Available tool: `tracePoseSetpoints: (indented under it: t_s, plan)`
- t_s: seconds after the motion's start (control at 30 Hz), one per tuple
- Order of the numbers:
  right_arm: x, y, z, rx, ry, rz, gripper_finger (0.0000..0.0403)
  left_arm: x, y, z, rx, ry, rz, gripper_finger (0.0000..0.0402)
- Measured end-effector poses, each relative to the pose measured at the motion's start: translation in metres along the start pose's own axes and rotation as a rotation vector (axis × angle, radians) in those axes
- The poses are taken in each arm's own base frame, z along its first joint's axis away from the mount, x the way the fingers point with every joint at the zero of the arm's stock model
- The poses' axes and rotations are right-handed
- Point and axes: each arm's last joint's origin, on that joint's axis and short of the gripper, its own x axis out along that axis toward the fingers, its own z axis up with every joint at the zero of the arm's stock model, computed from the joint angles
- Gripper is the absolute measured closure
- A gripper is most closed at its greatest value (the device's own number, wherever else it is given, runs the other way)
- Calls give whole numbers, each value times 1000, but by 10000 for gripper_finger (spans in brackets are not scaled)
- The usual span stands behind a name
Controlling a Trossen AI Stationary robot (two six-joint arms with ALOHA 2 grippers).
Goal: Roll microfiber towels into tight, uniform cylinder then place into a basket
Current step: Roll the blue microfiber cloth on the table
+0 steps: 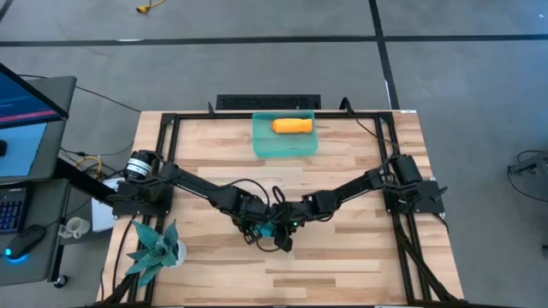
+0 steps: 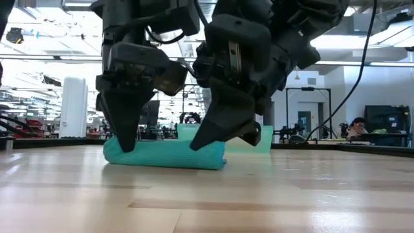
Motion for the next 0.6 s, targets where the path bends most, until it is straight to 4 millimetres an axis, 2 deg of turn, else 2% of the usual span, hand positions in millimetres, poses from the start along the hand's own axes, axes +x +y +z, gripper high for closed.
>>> tracePoseSetpoints:
  t_s: [0.27, 0.6]
  plan:
    - [1, -4, -1, 21, 9, -31, 380, 12, 6, -2, -5, -30, -20, 393]
    - [0, -11, 0, 41, 26, -42, 304, 13, 8, -3, -3, -28, 3, 393]
